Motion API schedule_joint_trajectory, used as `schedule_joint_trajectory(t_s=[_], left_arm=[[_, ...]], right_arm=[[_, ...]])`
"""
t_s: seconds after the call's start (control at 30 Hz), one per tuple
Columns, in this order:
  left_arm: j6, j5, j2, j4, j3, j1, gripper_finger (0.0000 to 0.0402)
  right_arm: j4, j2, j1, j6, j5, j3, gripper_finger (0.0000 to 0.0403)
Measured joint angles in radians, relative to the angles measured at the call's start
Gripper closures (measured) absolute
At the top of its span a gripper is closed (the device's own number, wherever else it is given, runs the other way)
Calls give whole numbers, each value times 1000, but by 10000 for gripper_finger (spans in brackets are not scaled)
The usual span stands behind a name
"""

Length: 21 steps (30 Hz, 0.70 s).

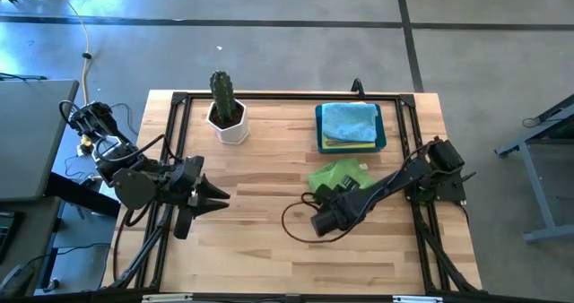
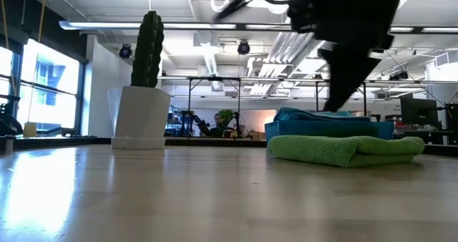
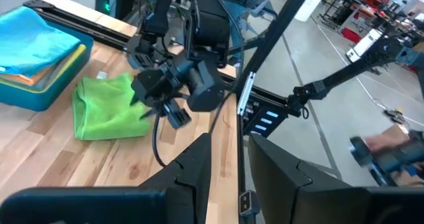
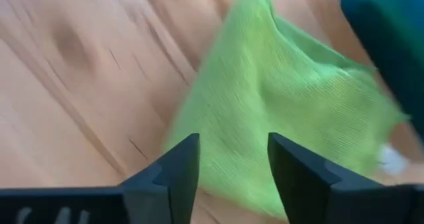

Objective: Fold microfiber towels
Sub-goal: Put the folded green microfiber cloth into the blue bin

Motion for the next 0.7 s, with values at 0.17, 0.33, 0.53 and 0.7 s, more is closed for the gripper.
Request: schedule_joint_trajectory(t_s=[0.17, 0.33, 0.53, 0.7], left_arm=[[-6, 23, 0, 0, 0, -1, 312], [-27, 37, 0, 0, 0, -1, 312], [-26, 37, 21, 1, 0, 0, 312], [-26, 25, 45, 10, 0, 7, 312]], right_arm=[[-235, 0, 19, -167, -88, -6, 198], [-229, -14, 84, -284, -36, -59, 201], [-32, -105, 140, -270, -24, -211, 234], [75, -158, 148, -276, 8, -324, 239]])
